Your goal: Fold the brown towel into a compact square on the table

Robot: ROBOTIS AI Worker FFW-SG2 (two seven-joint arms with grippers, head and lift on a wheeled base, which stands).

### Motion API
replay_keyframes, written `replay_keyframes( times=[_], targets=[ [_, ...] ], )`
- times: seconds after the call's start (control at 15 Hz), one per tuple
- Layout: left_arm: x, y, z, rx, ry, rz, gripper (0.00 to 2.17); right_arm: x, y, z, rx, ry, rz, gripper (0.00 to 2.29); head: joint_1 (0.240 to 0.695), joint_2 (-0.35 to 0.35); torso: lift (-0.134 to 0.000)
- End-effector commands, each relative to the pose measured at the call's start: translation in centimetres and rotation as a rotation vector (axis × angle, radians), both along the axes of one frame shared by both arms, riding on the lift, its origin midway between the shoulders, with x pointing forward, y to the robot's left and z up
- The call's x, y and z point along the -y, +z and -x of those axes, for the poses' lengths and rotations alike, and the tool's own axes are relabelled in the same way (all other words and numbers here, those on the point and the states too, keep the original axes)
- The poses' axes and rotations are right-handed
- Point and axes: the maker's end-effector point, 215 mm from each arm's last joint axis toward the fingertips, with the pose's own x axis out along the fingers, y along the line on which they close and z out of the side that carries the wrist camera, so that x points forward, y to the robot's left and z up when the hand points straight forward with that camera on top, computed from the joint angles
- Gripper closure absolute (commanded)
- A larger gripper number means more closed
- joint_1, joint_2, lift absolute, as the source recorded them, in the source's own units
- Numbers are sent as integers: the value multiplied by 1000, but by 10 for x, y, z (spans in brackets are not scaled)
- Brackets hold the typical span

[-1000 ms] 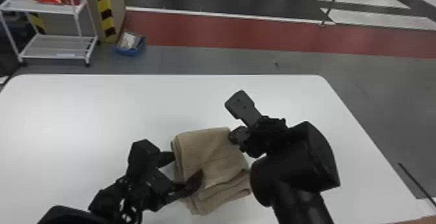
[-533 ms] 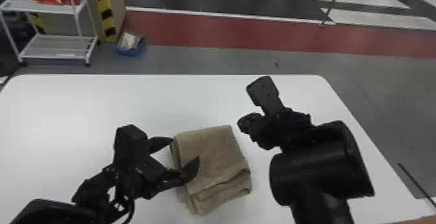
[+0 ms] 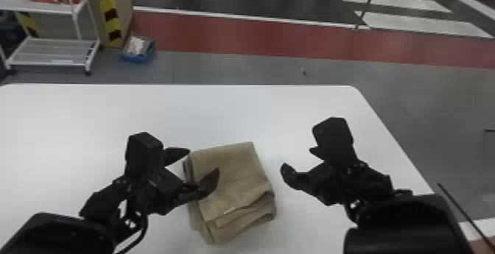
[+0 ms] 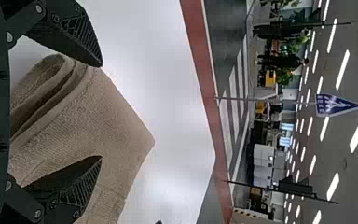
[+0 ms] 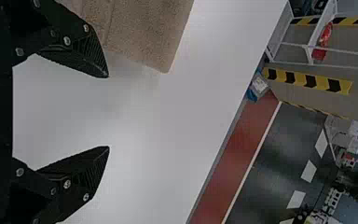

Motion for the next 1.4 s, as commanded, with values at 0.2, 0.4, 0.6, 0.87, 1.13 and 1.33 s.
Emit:
replay_keyframes(
  times=[0.2,0.4,0.6,0.87,1.13,1.33],
  targets=[
    [14,10,-2,31,-23,33,262,73,16,59,23,-107,-78,232,695,-339,-125],
    [11,-1,-29,61,-10,8,262,70,19,78,21,-83,-97,232,695,-350,-125],
    [-8,-5,-55,95,32,1,262,68,19,93,12,-69,-106,232,695,-350,-125],
    [-37,-11,-74,133,62,-41,262,62,21,99,6,-46,-129,232,695,-328,-125],
    [-44,-15,-72,136,54,-46,262,59,23,98,14,-38,-140,232,695,-296,-125],
    [-54,-13,-66,141,66,-31,262,59,23,98,15,-40,-140,232,695,-289,-125]
  ],
)
